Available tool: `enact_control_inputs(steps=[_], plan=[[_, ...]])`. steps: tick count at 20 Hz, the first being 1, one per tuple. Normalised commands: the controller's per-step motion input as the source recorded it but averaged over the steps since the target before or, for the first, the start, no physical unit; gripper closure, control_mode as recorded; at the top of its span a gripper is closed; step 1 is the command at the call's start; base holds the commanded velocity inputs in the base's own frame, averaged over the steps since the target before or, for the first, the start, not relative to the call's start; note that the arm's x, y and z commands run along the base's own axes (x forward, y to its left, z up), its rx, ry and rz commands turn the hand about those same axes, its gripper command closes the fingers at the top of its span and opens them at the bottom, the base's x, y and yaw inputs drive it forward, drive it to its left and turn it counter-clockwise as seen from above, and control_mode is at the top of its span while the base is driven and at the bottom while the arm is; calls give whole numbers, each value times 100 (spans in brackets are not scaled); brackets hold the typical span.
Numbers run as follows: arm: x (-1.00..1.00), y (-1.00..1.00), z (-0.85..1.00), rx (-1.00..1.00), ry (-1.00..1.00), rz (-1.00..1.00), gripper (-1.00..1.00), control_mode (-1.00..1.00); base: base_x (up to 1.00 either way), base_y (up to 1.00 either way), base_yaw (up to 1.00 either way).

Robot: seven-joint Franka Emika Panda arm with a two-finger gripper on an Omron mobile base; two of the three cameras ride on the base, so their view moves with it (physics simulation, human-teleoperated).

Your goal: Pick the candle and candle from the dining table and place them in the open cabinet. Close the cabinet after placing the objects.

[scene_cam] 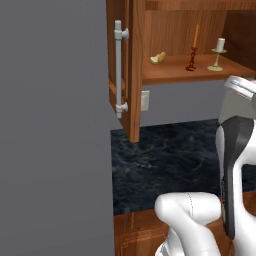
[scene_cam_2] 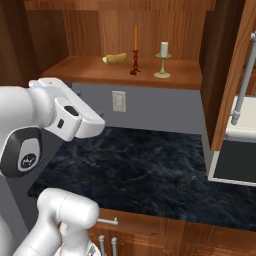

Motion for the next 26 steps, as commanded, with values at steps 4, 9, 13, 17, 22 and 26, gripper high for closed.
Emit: enact_control_inputs(steps=[4, 9, 13, 17, 22, 26], plan=[[-23, 55, -21, -7, 0, 6, -100, -100, 0, 0, 0], [-12, 58, -16, -9, 0, 4, -100, -100, 0, 0, 0], [-20, 53, -12, -8, 0, 4, -100, -100, 0, 0, 0], [-33, 50, -11, -7, 0, 5, -100, -100, 0, 0, 0], [-34, 44, -16, -7, 0, 8, -100, -100, 0, 0, 0], [-44, 29, -19, -7, 0, 11, -100, -100, 0, 0, 0]])
